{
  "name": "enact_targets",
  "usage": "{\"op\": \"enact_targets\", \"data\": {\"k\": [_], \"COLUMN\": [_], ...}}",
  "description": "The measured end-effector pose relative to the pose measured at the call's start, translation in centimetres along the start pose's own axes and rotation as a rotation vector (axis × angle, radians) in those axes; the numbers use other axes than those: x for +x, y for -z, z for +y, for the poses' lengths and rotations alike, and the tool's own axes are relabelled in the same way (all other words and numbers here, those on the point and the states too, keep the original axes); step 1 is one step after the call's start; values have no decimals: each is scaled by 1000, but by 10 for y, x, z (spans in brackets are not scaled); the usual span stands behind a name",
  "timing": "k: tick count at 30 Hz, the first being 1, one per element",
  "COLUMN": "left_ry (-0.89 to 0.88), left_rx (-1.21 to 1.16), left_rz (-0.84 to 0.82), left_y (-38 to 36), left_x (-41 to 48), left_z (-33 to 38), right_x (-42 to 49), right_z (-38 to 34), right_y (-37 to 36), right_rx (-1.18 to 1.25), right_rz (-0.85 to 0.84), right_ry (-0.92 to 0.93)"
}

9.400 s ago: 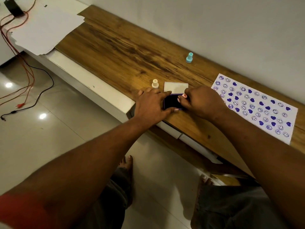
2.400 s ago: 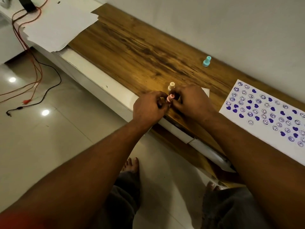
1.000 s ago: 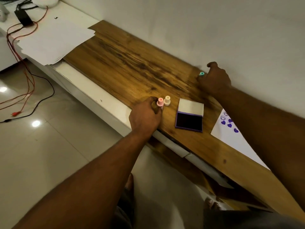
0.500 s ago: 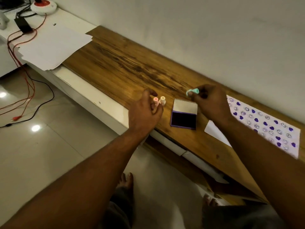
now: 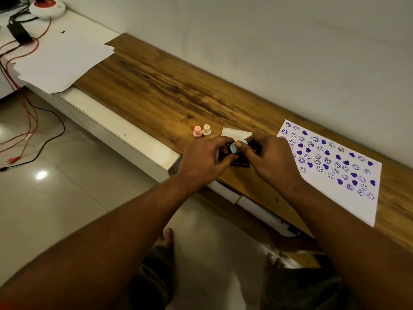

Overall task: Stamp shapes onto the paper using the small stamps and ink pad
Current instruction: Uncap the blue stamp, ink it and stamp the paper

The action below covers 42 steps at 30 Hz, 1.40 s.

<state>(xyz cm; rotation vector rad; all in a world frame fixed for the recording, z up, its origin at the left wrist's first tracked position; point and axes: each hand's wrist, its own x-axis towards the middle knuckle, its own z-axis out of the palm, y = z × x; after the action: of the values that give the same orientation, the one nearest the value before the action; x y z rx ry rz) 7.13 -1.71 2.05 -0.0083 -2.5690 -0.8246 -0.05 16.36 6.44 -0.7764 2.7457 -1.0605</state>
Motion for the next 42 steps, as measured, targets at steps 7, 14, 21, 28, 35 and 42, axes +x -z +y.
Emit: {"op": "enact_targets", "data": {"k": [7, 14, 21, 28, 35, 42], "left_ry": [54, 107, 187, 340, 361, 370], "left_rx": [-8, -41, -36, 140, 223, 234], "left_rz": [-37, -65, -120, -97, -90, -114], "left_y": [-3, -4, 2, 3, -5, -6], "left_x": [-3, -5, -9, -16, -14, -13], "left_z": [-8, -18, -33, -57, -61, -62], "right_x": [23, 33, 35, 35, 35, 33], "right_z": [14, 19, 19, 28, 28, 33], "right_y": [-12, -22, -17, -11, -14, -13], "right_rx": [-231, -235, -297, -264, -290, -299], "right_rz": [-103, -148, -87, -35, -38, -42], "right_ry": [183, 283, 292, 249, 258, 216]}}
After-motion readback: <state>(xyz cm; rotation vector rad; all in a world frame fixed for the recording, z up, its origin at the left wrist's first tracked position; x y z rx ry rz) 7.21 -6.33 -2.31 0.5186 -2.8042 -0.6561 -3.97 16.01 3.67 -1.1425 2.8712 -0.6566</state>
